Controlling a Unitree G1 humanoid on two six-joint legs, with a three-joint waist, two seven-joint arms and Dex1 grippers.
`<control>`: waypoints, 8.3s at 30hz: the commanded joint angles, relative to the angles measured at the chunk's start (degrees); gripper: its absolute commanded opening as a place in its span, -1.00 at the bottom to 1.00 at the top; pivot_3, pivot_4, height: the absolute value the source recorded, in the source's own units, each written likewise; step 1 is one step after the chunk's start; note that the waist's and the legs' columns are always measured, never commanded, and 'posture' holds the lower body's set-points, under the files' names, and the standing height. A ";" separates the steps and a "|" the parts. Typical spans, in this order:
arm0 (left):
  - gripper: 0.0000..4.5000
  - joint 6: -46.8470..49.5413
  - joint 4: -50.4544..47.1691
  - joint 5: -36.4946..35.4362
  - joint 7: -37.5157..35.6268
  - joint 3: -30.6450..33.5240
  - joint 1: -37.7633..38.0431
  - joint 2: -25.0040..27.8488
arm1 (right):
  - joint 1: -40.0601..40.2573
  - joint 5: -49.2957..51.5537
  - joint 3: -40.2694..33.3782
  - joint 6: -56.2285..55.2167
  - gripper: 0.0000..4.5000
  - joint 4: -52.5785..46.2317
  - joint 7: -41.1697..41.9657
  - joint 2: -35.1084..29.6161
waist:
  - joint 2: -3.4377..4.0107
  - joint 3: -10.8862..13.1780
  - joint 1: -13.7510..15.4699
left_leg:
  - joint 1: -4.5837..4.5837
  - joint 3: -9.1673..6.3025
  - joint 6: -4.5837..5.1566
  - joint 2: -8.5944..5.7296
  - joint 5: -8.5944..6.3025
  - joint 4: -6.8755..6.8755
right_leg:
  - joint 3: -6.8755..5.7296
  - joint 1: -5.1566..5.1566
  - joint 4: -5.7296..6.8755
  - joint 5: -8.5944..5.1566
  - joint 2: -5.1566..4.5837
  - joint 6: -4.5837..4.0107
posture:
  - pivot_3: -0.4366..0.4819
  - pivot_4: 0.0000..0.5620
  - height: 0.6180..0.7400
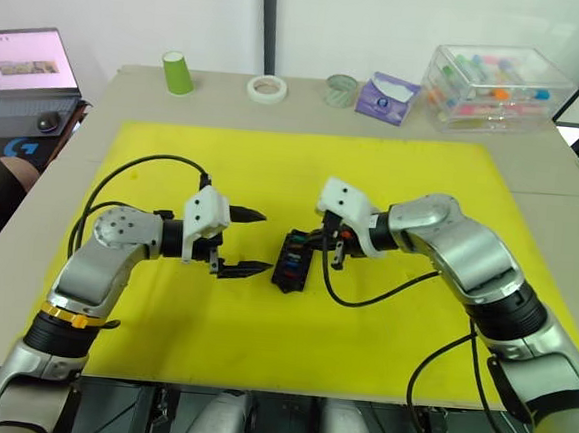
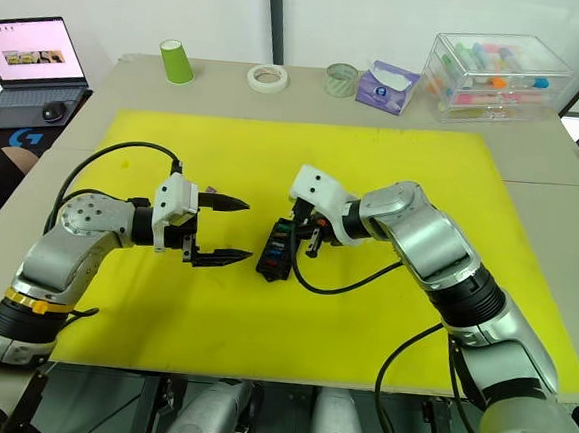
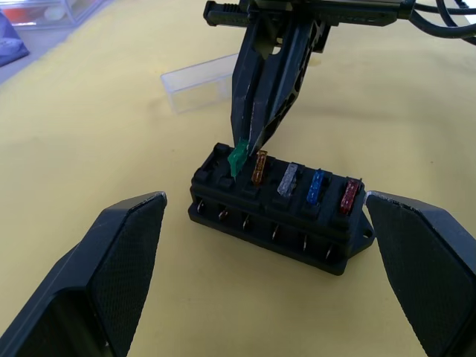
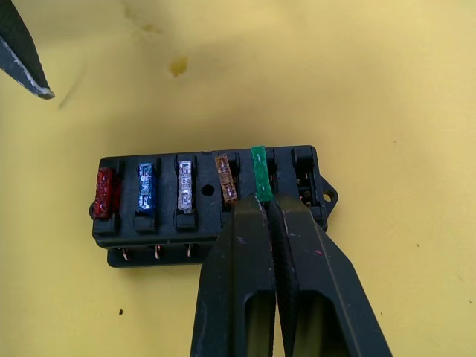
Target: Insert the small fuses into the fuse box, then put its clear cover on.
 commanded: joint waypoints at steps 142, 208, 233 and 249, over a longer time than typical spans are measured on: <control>0.99 -1.67 0.60 1.84 -0.37 -0.94 -2.09 0.15 | -2.12 -10.24 3.33 -12.31 -1.00 3.89 7.70 -1.21 | 0.00 0.00 0.00 | 0.00 0.00 0.00 0.00 0.00 0.00 | -0.01 0.00 0.00 0.00 0.00 0.00 | -0.05 -0.47 1.00; 1.00 -3.17 2.97 1.65 -1.83 -2.03 -3.48 -1.86 | 3.15 -2.97 -8.26 -21.58 -0.22 0.70 9.49 -2.71 | 0.00 0.00 0.04 | 0.00 0.00 0.00 -0.01 0.00 0.01 | -0.02 0.01 -0.01 0.00 0.00 0.00 | -0.05 -0.47 1.00; 1.00 -1.61 3.29 1.79 -1.58 -2.55 -4.75 -3.92 | 5.78 -4.65 -4.08 -21.58 -0.99 4.61 3.16 3.94 | 0.00 0.00 -0.01 | 0.00 -0.01 0.00 -0.01 0.00 0.02 | -0.02 0.01 0.00 0.00 0.01 0.00 | -0.05 -0.47 1.00; 1.00 -2.56 4.18 2.11 -2.17 -2.56 -4.64 -3.00 | 6.85 -6.94 -1.49 -22.94 -0.99 8.74 4.58 3.89 | 0.00 0.00 -0.04 | 0.02 -0.01 0.00 0.00 0.00 0.02 | -0.02 0.02 0.01 0.00 0.02 0.00 | -0.05 -0.47 1.00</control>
